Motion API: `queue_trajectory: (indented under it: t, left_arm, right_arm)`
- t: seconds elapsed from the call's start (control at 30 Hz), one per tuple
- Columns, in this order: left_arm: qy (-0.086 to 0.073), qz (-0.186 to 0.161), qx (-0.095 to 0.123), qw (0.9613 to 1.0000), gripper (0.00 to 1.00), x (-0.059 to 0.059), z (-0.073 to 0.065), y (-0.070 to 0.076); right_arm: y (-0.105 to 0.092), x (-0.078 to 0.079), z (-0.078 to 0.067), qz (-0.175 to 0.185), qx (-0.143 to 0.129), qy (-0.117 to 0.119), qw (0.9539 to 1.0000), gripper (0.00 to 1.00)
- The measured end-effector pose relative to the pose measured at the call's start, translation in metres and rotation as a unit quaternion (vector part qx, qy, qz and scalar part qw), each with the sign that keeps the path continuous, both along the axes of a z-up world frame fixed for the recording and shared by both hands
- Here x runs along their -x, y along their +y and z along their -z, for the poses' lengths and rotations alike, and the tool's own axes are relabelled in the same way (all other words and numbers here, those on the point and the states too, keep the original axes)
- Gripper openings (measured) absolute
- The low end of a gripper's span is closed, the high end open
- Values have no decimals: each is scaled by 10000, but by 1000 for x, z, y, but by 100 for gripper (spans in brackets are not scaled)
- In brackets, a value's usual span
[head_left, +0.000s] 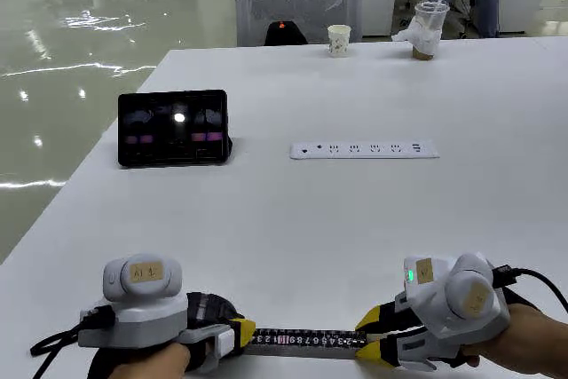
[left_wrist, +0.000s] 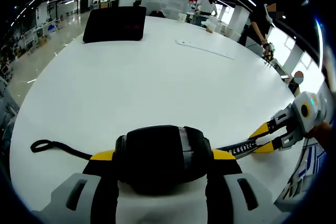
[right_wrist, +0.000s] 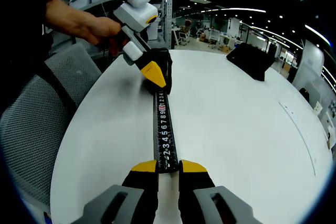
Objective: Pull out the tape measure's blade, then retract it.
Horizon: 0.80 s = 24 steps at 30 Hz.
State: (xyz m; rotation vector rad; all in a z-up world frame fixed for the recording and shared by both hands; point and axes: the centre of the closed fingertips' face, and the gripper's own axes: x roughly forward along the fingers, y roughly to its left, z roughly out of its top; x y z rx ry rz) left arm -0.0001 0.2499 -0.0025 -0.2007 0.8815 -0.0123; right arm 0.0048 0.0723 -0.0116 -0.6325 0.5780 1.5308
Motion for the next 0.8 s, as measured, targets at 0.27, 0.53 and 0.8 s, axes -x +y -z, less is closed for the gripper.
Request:
queue_trajectory:
  t: [0.27,0.53,0.8]
  left_arm:
    - [7,8,23,10000,63,0,0,0]
    - [6,11,47,10000,63,0,0,0]
    - [20,37,74,10000,63,1,0,-1]
  right_arm:
    - [11,1,0,-55,-31,26,10000,11]
    - [17,1,0,-97,-26,25,9999,11]
    - [26,2,0,-137,-55,41,9999,11]
